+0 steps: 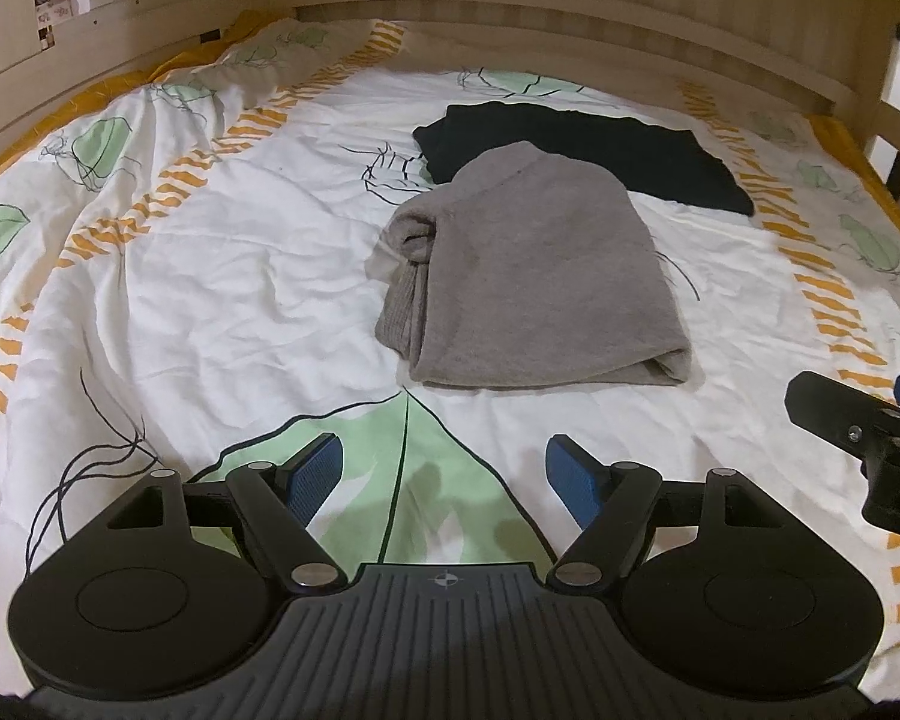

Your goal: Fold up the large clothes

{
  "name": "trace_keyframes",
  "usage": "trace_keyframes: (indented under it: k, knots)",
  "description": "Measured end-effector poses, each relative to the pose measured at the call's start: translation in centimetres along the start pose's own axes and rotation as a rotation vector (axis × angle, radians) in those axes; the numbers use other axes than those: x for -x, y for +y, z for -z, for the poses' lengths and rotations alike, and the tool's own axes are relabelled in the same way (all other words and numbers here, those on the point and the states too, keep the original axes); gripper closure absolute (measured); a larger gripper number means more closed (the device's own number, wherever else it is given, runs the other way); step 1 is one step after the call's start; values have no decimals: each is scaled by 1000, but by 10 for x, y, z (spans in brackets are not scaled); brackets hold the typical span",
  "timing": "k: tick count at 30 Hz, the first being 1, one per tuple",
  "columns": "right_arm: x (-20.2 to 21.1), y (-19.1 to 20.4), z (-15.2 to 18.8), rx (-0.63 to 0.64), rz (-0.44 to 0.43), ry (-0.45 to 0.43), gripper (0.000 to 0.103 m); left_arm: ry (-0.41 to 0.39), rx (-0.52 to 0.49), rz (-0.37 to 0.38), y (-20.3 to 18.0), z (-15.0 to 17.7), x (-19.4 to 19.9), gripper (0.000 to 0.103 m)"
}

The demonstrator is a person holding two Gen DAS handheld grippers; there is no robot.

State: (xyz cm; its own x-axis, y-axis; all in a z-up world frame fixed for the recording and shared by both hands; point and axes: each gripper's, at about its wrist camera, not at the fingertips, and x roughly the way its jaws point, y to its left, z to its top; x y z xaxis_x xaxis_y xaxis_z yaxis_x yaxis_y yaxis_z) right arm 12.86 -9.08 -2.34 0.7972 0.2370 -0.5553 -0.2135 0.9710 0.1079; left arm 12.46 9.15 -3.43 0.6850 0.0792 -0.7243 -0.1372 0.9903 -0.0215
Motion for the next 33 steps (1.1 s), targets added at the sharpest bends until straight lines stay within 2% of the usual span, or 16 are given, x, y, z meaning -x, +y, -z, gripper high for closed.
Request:
trace_keyframes:
  k: [33]
  knots:
    - [-5,-3,3,-22,19,2,1,3,-38,-4,-3,0,-1,30]
